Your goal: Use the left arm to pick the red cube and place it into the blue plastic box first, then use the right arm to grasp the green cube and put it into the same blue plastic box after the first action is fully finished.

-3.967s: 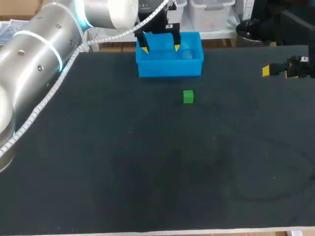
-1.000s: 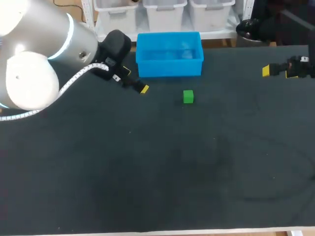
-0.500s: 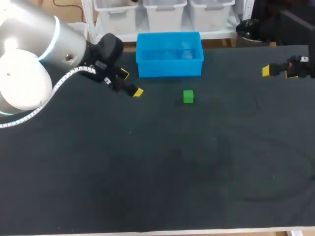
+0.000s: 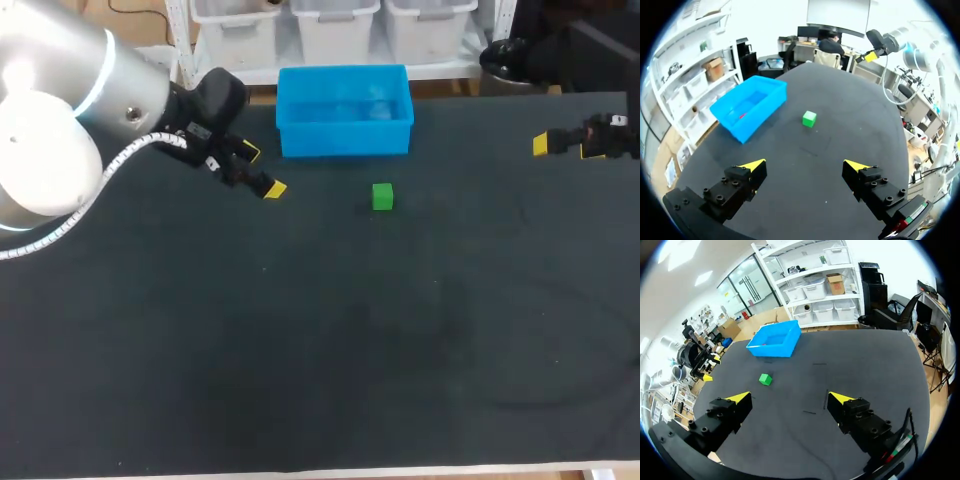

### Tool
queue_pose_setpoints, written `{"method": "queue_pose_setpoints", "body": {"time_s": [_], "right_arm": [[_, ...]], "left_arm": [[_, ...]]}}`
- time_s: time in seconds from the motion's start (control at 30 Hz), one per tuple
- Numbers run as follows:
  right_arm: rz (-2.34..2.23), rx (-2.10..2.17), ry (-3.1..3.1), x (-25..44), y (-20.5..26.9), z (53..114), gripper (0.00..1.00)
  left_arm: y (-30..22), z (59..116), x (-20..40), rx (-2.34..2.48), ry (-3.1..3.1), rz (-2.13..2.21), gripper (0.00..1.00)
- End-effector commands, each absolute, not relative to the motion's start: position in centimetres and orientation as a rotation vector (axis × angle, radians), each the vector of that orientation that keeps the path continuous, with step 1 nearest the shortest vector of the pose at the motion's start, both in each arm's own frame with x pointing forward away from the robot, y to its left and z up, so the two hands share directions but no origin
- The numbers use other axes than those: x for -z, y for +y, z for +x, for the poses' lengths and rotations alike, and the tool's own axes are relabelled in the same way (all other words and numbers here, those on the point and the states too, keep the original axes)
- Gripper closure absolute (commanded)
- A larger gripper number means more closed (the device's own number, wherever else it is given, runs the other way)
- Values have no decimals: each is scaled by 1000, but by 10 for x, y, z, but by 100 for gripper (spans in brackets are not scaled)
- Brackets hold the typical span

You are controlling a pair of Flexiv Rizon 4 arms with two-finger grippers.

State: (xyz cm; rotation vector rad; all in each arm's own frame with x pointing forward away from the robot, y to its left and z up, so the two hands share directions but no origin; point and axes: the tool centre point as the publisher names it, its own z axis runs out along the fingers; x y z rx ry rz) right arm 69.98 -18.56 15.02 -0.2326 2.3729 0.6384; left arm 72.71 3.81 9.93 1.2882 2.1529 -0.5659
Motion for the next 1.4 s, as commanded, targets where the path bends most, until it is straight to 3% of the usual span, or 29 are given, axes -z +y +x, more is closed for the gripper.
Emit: {"method": "queue_pose_setpoints", "body": {"time_s": [0.03,0.73,1.4], "right_arm": [[-232,-637,2374,-150,-185,700,0],[-232,-637,2374,-150,-185,700,0],[-316,-568,2446,-164,-90,765,0]], "left_arm": [[39,728,-99,570,2151,1291,0],[39,728,-99,570,2151,1291,0],[39,728,-99,570,2151,1291,0]]}}
